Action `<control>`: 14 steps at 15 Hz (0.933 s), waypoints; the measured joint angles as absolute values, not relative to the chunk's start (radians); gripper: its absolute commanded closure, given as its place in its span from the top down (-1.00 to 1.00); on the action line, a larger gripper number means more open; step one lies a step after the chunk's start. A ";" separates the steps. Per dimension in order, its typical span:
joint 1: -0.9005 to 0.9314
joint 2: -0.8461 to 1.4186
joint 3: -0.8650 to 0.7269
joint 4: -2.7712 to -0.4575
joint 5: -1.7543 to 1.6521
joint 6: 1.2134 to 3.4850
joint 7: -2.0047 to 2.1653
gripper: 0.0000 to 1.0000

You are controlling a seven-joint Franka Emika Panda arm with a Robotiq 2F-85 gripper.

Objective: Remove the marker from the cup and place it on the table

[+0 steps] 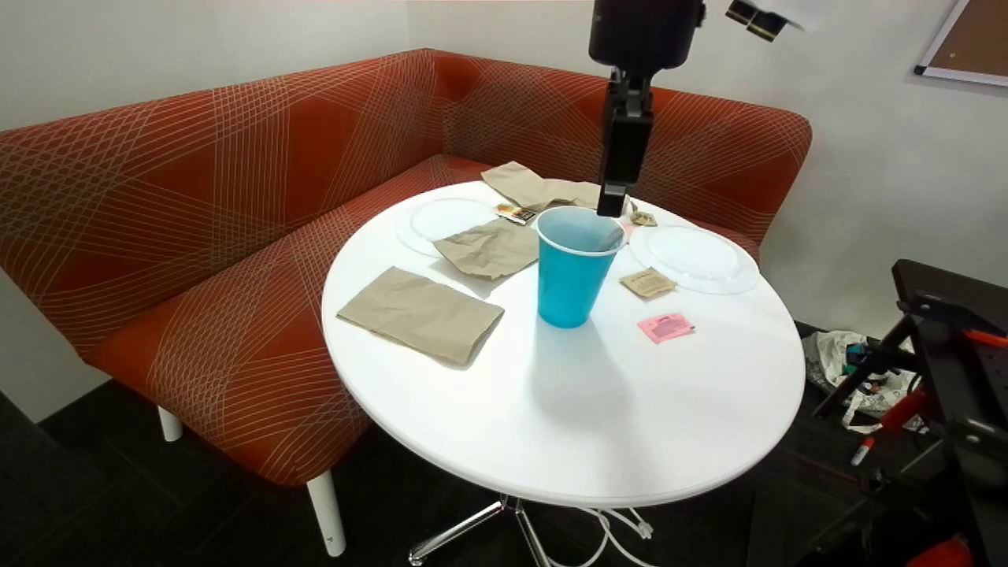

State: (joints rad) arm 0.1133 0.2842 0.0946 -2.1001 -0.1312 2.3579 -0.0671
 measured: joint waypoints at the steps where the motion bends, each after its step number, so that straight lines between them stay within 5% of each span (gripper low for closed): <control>1: 0.117 0.295 0.095 -2.092 -0.131 2.358 -0.062 0.20; 8: 0.130 0.363 0.094 -2.048 -0.131 2.358 -0.047 -0.06; 14: 0.130 0.400 0.092 -2.032 -0.131 2.358 -0.028 0.02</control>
